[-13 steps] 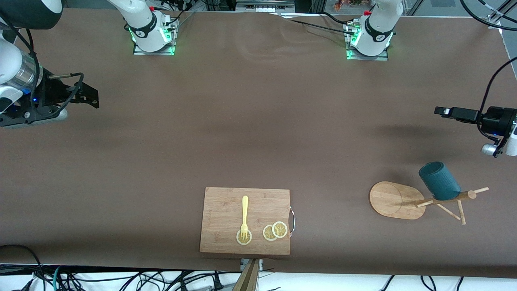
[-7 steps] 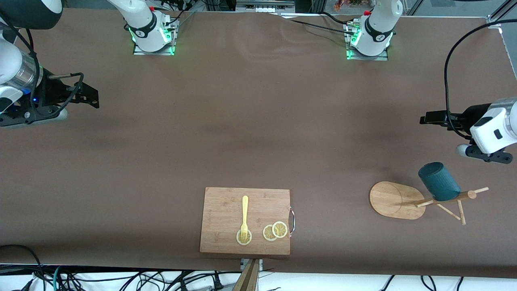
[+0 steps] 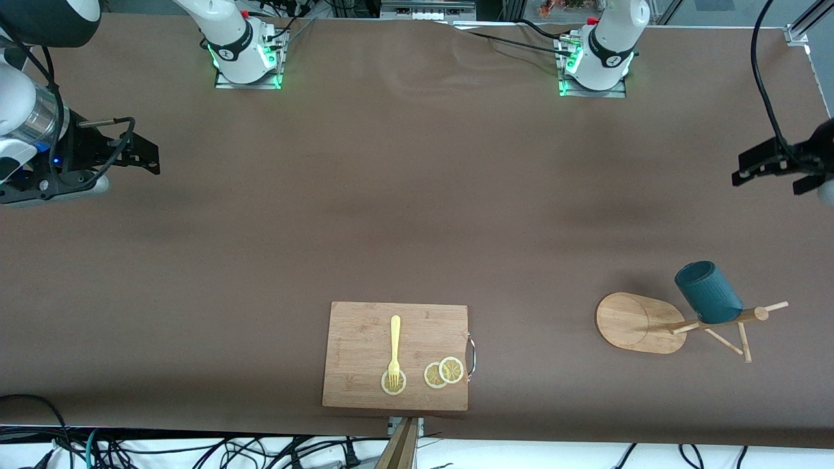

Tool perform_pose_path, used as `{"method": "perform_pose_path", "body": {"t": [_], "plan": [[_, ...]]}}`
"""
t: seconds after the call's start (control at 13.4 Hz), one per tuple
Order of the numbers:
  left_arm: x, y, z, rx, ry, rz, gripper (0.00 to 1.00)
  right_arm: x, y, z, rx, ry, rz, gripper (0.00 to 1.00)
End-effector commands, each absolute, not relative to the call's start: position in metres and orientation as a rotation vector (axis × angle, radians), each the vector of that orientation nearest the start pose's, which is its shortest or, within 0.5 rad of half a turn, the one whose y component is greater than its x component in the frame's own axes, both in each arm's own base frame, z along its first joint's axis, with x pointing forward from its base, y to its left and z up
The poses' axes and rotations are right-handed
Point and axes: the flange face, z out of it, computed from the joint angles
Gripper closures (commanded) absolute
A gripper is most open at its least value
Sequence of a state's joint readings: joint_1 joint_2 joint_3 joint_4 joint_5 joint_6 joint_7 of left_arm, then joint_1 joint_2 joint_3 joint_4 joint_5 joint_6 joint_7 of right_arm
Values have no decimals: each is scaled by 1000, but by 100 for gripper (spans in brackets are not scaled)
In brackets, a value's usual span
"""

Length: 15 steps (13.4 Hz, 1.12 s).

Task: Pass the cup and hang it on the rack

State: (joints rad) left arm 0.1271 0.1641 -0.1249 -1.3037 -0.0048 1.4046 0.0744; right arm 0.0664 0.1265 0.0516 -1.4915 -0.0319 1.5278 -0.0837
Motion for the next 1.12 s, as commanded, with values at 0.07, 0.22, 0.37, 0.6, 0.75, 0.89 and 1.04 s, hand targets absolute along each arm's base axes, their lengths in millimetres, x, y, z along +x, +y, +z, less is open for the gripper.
{"method": "perform_pose_path", "body": {"t": [0.07, 0.22, 0.37, 0.6, 0.75, 0.89, 1.04], "plan": [[559, -17, 631, -3123, 11, 164, 0, 580, 62, 589, -3148, -330, 126, 0], [559, -30, 626, -3124, 45, 178, 0, 580, 62, 589, -3148, -332, 126, 0], [562, -32, 626, -3126, 49, 148, 0, 580, 62, 589, -3148, -332, 126, 0], [568, -13, 624, -3157, -5, 129, 0, 580, 62, 589, -3148, -330, 126, 0], [576, -11, 619, -3152, -8, 150, 0, 580, 62, 589, -3148, -332, 126, 0], [577, -12, 618, -3146, -6, 165, 0, 580, 62, 589, -3148, -332, 126, 0], [576, -12, 618, -3145, -6, 167, 0, 580, 62, 589, -3148, -332, 126, 0]]}}
